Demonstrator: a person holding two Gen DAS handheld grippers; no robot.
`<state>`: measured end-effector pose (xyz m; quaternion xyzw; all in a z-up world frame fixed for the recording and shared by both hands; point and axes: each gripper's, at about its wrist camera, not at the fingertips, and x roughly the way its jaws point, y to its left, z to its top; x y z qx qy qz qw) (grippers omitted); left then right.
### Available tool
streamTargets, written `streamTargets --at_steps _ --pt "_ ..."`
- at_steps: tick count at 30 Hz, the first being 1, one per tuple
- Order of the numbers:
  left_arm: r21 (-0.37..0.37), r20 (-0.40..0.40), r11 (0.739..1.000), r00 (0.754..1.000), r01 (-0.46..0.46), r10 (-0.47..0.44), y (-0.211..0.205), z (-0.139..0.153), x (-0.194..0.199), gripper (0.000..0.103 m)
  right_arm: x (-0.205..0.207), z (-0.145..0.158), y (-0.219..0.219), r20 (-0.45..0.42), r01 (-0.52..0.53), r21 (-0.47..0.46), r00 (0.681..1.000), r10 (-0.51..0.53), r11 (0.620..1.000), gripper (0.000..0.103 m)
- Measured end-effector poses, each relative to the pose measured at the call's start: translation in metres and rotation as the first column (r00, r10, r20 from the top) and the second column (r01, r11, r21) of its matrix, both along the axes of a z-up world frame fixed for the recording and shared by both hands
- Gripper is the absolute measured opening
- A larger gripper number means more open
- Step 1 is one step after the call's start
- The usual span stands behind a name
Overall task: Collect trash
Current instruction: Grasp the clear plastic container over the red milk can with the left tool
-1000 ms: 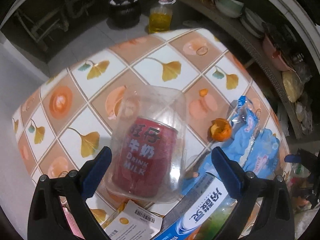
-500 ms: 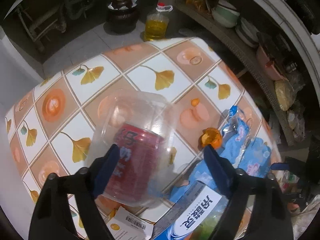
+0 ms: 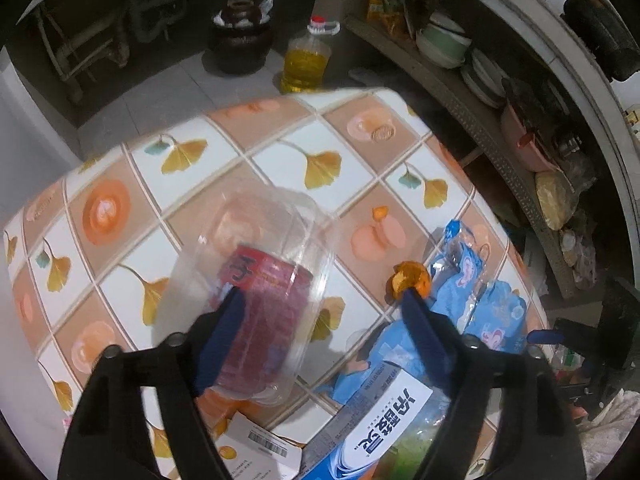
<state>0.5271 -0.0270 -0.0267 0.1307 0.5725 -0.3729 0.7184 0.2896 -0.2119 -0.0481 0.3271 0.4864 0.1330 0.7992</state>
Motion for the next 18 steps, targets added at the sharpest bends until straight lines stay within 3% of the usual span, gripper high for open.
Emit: streamTargets --at_steps 3,7,18 --pt "-0.021 0.033 1.0 0.999 0.012 -0.012 0.005 0.007 0.002 0.096 0.0 -0.001 0.001 -0.004 -0.001 -0.003 1.0 0.001 1.0 0.085" --pt "0.001 0.057 1.0 0.998 0.021 -0.021 0.01 0.003 0.011 0.098 0.002 -0.003 0.002 -0.011 -0.002 0.002 1.0 0.002 1.0 0.085" --pt "0.029 -0.119 0.999 0.993 0.031 -0.027 0.02 -0.032 0.045 0.098 0.008 -0.009 -0.002 -0.019 -0.009 0.034 1.0 0.01 0.999 0.085"
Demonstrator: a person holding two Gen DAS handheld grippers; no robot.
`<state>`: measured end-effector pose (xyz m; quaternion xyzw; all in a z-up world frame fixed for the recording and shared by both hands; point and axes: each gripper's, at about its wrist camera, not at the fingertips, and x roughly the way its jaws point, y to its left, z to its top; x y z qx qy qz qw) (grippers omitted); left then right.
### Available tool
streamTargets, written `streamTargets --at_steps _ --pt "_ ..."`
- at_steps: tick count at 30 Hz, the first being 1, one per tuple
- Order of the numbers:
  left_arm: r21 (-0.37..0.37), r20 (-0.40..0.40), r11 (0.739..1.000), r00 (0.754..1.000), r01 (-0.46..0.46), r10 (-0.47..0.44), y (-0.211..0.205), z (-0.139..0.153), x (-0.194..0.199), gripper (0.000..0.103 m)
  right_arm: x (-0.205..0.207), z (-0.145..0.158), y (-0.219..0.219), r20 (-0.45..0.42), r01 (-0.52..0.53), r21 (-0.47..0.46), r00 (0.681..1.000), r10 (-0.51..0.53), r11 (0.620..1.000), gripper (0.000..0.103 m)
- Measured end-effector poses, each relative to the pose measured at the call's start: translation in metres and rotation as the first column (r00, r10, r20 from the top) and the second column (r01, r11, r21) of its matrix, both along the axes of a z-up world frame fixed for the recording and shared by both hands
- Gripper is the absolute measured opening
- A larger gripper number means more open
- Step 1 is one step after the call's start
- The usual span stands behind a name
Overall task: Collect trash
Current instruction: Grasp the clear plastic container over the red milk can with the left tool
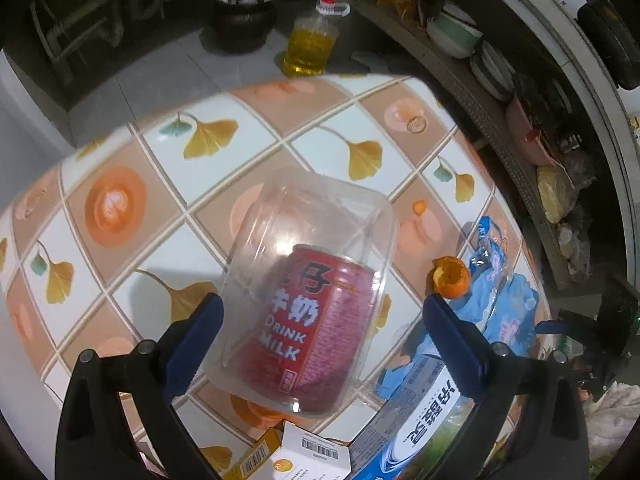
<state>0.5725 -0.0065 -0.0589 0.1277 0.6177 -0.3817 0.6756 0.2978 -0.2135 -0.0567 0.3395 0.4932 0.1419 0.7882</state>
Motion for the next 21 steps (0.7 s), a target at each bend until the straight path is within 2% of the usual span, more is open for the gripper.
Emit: streamTargets --at_steps 6,9,11,16,21 --pt "0.027 -0.032 0.999 0.999 0.018 -0.017 -0.009 -0.009 0.003 0.098 0.025 0.01 0.0 0.016 -0.047 0.046 0.999 0.046 0.998 0.085" --pt "0.066 0.003 0.997 0.999 0.035 -0.036 -0.014 -0.013 0.003 0.098 0.043 0.022 0.006 0.042 -0.091 0.08 0.995 0.088 0.993 0.085" --pt "0.072 -0.024 0.997 0.999 0.041 -0.039 -0.015 -0.018 0.005 0.098 0.052 0.026 0.011 0.051 -0.123 0.106 0.992 0.118 0.987 0.085" --pt "0.119 -0.039 0.991 0.998 0.062 -0.058 -0.02 -0.03 0.004 0.098 0.08 0.028 0.022 0.037 -0.172 0.179 0.985 0.168 0.969 0.085" --pt "0.133 -0.016 0.99 0.998 0.056 -0.054 -0.021 -0.033 0.0 0.098 0.101 0.03 0.028 0.029 -0.196 0.231 0.98 0.195 0.953 0.085"
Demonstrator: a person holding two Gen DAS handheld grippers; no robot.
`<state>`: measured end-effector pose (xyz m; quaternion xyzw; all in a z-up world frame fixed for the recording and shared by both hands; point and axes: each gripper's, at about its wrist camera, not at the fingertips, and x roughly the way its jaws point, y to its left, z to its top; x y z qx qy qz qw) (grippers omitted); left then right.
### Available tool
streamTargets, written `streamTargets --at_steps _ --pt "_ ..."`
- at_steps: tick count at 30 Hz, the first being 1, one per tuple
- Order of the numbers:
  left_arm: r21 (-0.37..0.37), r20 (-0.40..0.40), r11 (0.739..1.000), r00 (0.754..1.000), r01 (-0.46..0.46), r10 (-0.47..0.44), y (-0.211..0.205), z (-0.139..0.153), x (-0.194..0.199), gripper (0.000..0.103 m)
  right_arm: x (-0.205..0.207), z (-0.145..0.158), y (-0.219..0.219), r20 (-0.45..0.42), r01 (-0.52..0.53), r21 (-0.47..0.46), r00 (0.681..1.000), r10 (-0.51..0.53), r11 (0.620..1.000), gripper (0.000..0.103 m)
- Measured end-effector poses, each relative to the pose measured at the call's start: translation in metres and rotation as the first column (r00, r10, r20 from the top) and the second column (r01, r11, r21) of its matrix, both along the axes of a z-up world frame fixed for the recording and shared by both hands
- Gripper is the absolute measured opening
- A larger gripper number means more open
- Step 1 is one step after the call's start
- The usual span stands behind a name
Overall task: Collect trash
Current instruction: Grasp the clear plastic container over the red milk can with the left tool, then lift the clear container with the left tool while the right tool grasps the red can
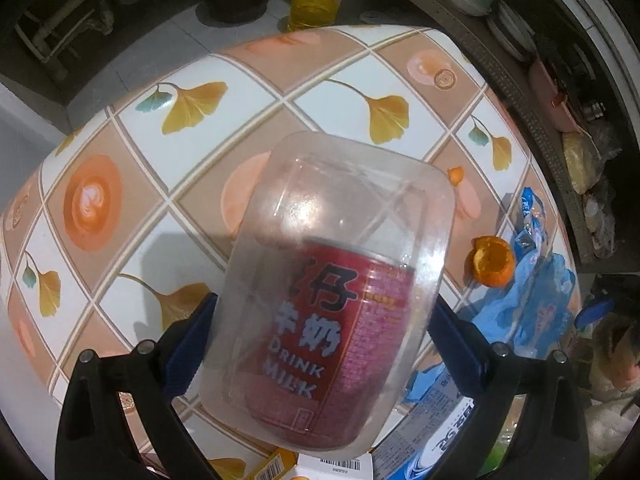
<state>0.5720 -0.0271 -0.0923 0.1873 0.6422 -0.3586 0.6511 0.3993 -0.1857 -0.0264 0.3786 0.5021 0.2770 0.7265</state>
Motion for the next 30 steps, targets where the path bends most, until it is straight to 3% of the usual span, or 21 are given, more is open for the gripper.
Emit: streamTargets --at_steps 10,17,21,24,30 --pt "-0.078 0.054 0.997 0.999 0.0 0.004 0.004 0.019 -0.012 0.092 0.018 -0.002 -0.005 -0.03 -0.003 -0.004 1.0 0.002 1.0 0.085" --pt "-0.184 0.066 0.981 0.996 -0.055 0.068 0.024 0.042 -0.014 0.092 0.023 -0.007 -0.01 -0.051 0.031 -0.003 0.998 -0.031 1.0 0.085" --pt "-0.255 0.086 0.957 0.983 -0.135 0.162 0.05 0.063 -0.008 0.092 0.031 -0.012 -0.011 -0.099 0.063 0.019 0.993 -0.061 0.998 0.085" --pt "-0.304 0.097 0.923 0.956 -0.235 0.276 0.076 0.08 0.0 0.092 0.039 -0.018 -0.008 -0.153 0.101 0.033 0.984 -0.095 0.994 0.085" --pt "-0.342 0.193 0.861 0.868 -0.376 0.457 0.11 0.108 0.002 0.092 0.071 -0.041 0.014 -0.306 0.203 0.079 0.937 -0.17 0.976 0.085"
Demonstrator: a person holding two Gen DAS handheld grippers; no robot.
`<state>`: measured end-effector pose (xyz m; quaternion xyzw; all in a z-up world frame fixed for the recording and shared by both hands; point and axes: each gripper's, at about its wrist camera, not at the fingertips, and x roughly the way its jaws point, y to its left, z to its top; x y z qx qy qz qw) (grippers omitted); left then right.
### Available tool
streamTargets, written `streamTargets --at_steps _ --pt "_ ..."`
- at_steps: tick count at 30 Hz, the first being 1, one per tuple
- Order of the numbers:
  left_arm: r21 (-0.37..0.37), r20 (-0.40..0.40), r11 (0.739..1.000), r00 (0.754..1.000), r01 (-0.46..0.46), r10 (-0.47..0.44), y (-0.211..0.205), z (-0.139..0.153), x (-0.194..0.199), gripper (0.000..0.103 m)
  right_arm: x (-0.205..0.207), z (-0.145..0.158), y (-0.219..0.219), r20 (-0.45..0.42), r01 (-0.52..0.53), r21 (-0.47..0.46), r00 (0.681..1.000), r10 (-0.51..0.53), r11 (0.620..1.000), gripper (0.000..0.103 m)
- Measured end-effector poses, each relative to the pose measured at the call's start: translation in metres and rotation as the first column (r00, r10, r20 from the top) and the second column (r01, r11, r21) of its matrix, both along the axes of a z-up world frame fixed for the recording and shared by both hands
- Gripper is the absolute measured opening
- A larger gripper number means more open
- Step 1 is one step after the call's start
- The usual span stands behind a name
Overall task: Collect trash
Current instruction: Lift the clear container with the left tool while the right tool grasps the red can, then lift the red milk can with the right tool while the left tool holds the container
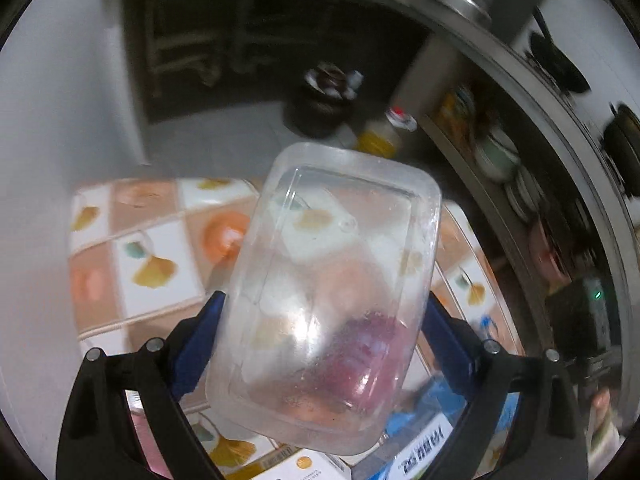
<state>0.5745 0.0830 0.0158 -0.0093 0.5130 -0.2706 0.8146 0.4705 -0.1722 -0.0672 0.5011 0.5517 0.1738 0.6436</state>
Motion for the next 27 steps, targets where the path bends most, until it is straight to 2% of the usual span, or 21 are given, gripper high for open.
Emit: streamTargets --at_steps 4,9,12,19,21,27 --pt "-0.018 0.022 0.998 0.997 -0.067 0.068 0.01 0.006 -0.001 0.092 0.023 -0.016 0.027 -0.089 0.011 0.023 0.996 -0.009 1.0 0.085" --pt "0.005 0.022 0.996 0.996 -0.087 0.087 0.01 -0.002 -0.006 0.092 0.044 -0.037 0.047 -0.172 0.071 -0.05 0.982 -0.079 0.996 0.085" --pt "-0.007 0.01 0.995 0.995 -0.095 0.095 0.016 -0.008 -0.007 0.092 0.051 -0.048 0.051 -0.211 0.116 -0.072 0.969 -0.129 0.991 0.085" --pt "-0.029 -0.004 0.991 0.991 -0.132 0.132 0.027 -0.017 -0.006 0.091 0.061 -0.051 0.053 -0.219 0.17 -0.135 0.956 -0.197 0.976 0.081" --pt "-0.037 -0.013 0.989 0.99 -0.143 0.143 0.032 -0.019 -0.006 0.088 0.061 -0.052 0.054 -0.22 0.175 -0.149 0.954 -0.205 0.973 0.078" --pt "-0.04 -0.023 0.987 0.988 -0.154 0.153 0.037 -0.024 -0.005 0.087 0.063 -0.05 0.056 -0.213 0.164 -0.195 0.955 -0.205 0.967 0.067"
